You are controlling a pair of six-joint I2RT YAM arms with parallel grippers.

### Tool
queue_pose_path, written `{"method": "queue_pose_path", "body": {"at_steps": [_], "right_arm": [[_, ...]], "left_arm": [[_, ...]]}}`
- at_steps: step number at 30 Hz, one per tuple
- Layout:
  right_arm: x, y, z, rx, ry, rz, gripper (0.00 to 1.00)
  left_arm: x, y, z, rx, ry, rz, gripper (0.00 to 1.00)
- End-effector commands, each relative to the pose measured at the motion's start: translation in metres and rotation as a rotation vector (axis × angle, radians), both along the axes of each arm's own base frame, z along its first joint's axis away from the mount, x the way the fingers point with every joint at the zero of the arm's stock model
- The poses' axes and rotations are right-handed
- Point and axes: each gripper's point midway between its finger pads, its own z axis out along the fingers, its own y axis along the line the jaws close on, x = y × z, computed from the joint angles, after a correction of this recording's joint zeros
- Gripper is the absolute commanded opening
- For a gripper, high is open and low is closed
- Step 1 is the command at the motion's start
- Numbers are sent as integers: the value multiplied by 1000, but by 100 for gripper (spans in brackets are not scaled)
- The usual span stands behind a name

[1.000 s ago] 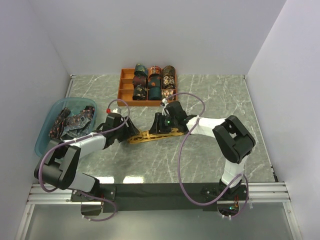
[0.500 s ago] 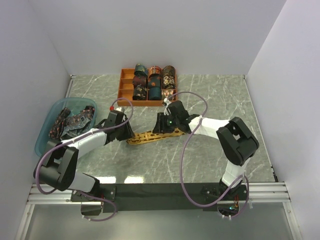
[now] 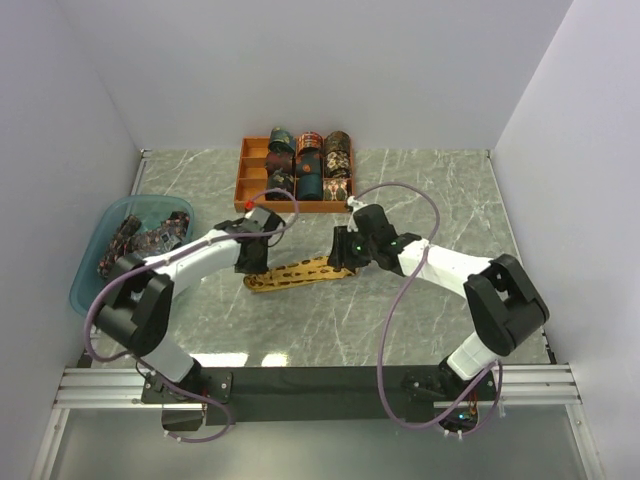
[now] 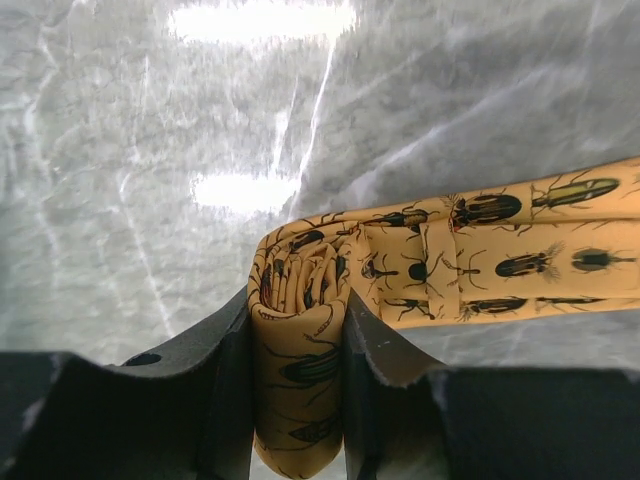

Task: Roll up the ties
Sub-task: Roll the tie

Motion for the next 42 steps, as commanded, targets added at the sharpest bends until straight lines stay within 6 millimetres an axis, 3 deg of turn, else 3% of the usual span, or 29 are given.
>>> {"method": "queue_pose_path", "body": {"at_steps": [1,5,15,17,23,30,42], "right_arm": [[4,-15,13,-15,-55,-36,52],[0,-25,13,-10,-53,-61,52],[-3,-51,21,6,-86,-128,52],[-4,-54,21,8,-86,-131,52],[-10,-59,21,7,-87,-129,53],[-15,-60,30,24,-102,-114,53],[-20,-45,50,77,-127,-16,53]], "left_arm": [[-3,12,15,169,0,-22,32],[-6,6,8,271,24,-54,32],[-18,-34,-7,395,70,-131,34],[-19,-39,-14,406,94,-126,41],[-18,-54,-19,435,117,-128,52],[-8,-58,-1,460,82,-87,60],[-1,-89,31,253,12,-54,68]]}}
